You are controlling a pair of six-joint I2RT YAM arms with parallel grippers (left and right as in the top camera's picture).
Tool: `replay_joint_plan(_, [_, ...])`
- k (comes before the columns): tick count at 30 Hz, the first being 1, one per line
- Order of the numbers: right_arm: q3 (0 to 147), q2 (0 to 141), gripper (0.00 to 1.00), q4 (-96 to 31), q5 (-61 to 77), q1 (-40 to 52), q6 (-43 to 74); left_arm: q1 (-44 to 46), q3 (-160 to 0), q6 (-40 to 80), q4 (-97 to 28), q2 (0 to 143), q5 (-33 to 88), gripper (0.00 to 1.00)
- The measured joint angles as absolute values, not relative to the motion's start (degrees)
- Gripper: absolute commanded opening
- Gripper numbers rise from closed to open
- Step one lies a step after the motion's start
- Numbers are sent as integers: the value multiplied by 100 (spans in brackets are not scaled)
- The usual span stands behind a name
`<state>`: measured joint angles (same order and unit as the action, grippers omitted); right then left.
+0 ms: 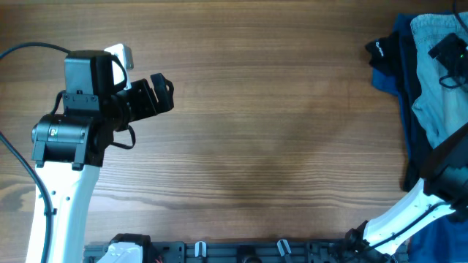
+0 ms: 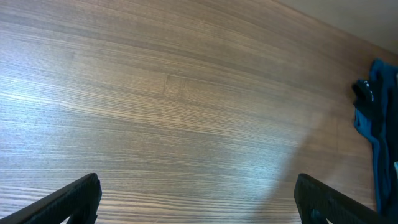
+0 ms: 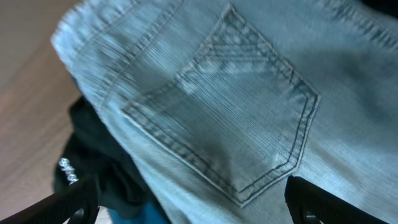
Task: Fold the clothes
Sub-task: 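Reach the right gripper into the clothes pile and grasp the light-blue jeans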
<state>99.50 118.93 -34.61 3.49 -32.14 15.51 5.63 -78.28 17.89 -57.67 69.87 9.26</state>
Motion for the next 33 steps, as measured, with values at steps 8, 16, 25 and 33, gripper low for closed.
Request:
replay_joint_plan(8, [9902,12243,78,-3511,338,-3192,1463,563,-7830,1791,-5769,6987,950,100])
replay_joint_plan(16, [9769,12296,4,-3555,336,-3203,1232,563,-7830,1791,-5854,6987,1146,100])
replay_joint_plan(25, [9671,10659,4,-3640,1079,-3022,950,563,-7830,1791,-6088,6987,1188,100])
replay_joint_plan(33, [9717,9435,4,-4292,1546,-939,860,563,-7830,1789,-6090,6965,1138,100])
